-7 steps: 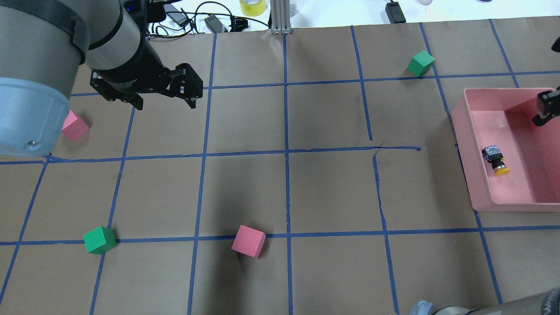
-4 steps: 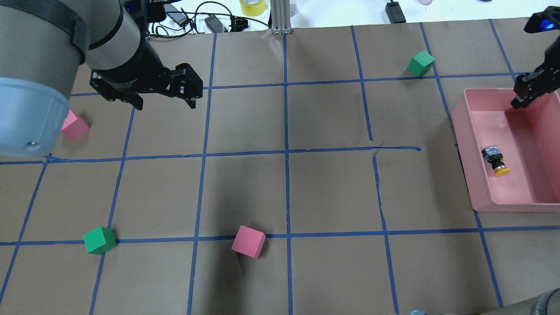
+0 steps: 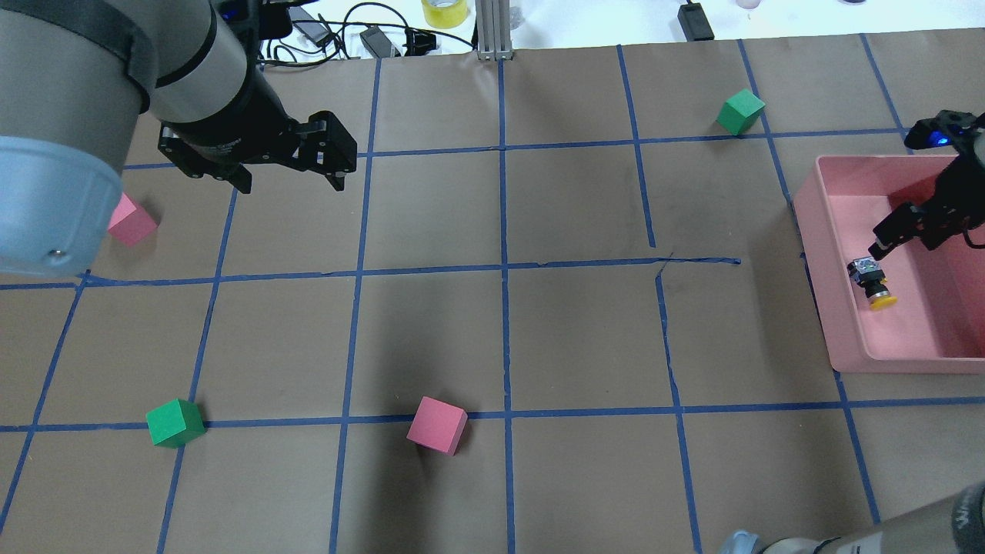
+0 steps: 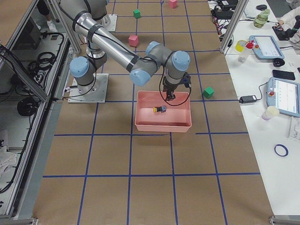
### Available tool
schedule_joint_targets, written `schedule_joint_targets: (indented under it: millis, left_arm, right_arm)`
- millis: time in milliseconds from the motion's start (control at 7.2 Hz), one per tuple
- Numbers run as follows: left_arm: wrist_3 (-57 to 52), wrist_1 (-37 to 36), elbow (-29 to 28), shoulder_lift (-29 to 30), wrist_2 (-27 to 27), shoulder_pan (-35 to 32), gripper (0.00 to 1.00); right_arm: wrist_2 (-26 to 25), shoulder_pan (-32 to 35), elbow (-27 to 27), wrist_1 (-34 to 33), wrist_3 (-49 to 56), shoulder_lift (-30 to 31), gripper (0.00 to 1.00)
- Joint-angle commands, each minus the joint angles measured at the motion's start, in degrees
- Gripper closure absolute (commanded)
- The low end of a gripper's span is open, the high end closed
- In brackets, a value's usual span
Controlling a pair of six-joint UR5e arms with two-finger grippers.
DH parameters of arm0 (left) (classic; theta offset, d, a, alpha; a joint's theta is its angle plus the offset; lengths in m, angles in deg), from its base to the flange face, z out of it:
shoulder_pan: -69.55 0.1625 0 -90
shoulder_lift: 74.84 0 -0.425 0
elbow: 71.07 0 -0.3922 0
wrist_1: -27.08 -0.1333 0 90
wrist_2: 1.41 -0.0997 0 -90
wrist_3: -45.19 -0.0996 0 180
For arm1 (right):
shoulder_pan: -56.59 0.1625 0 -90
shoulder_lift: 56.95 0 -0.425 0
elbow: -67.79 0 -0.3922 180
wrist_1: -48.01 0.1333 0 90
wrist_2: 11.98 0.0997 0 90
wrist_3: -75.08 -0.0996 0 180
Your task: Align button upright
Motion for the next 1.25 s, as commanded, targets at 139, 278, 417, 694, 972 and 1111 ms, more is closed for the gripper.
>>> schedule_joint_targets:
  millis: [139, 278, 417, 694, 972, 1111]
  left_arm:
    - [0.0, 0.0, 0.02, 0.0, 0.0, 0.0, 0.0]
    - [0.0, 0.0, -0.07, 0.0, 0.0, 0.0, 0.0]
    - [0.0, -0.09, -0.07, 0.0, 0.0, 0.0, 0.0]
    - [0.0, -0.09, -0.07, 0.0, 0.0, 0.0, 0.0]
    - [0.0, -0.09, -0.07, 0.0, 0.0, 0.0, 0.0]
    - [0.0, 0.0, -0.07, 0.0, 0.0, 0.0, 0.0]
  right_arm:
    - [-0.44, -2.14, -2.34, -7.56, 0.14, -5.87, 0.01]
    - [0.26, -2.14, -2.87, -7.57, -0.56, -6.68, 0.05]
    - [0.27, -2.14, -4.44, -7.57, -0.57, -6.86, 0.09]
    - [-0.6, -2.14, -4.37, -7.57, -0.48, -6.78, 1.0]
    - [-0.35, -2.14, -2.79, -7.49, -0.83, -6.08, 1.0]
    - [-0.69, -2.14, -0.61, -6.27, -0.57, -5.46, 1.0]
